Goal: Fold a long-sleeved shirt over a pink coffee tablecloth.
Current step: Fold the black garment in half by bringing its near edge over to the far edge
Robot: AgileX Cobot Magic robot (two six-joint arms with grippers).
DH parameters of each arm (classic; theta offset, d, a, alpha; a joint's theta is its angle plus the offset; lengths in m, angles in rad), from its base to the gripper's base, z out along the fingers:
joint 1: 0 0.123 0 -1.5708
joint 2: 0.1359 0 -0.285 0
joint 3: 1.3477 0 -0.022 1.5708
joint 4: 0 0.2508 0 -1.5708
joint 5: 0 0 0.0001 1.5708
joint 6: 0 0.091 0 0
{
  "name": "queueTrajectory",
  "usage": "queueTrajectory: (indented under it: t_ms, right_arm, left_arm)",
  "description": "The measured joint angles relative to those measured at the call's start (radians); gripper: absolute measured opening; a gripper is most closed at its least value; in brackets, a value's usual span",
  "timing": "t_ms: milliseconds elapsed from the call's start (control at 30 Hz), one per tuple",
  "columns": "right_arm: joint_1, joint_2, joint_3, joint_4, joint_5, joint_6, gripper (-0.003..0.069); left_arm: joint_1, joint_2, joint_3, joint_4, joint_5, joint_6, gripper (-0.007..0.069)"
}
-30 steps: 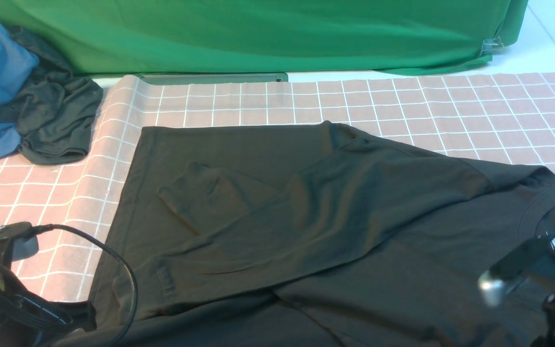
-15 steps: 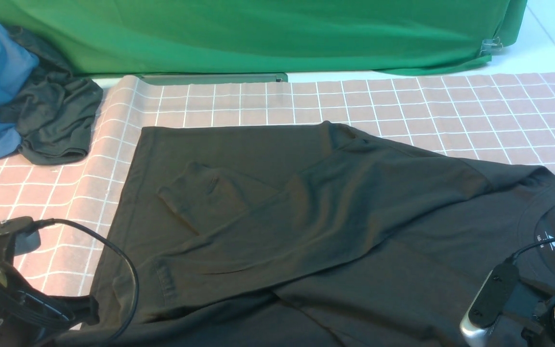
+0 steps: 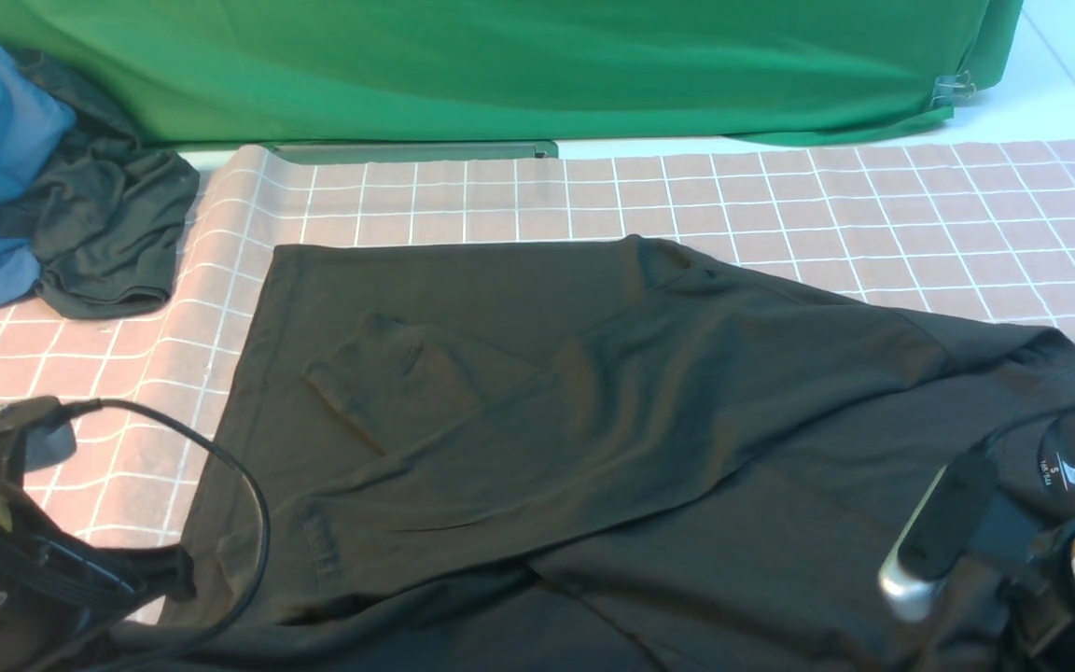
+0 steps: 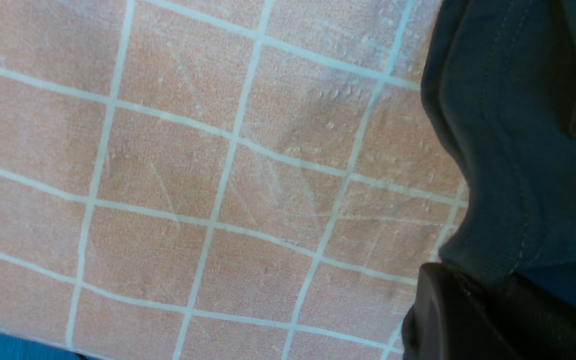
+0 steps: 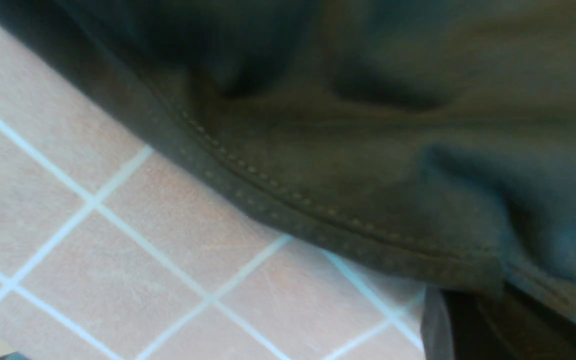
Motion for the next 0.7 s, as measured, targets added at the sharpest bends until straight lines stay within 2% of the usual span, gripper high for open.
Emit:
queueTrajectory:
  t_ms: [233,500,700]
  right_arm:
    - [-0.015,-0.113,-0.012,-0.056,0.093,0.007,0.0054]
    - [-0.122,-0.128,-0.083,-0.078,0.111,0.016,0.0052]
    - [-0.221,-0.068,-0.213,-0.067,0.051,-0.022,0.0052]
  left_arm:
    - [0.000,0.000,-0.057,0.002,0.028,-0.002,0.0044]
    - [0.086,0.023,-0.196,-0.027,0.027,-0.006,0.0044]
    - [0.176,0.170,-0.336,-0.149,-0.032,-0.003,0.0044]
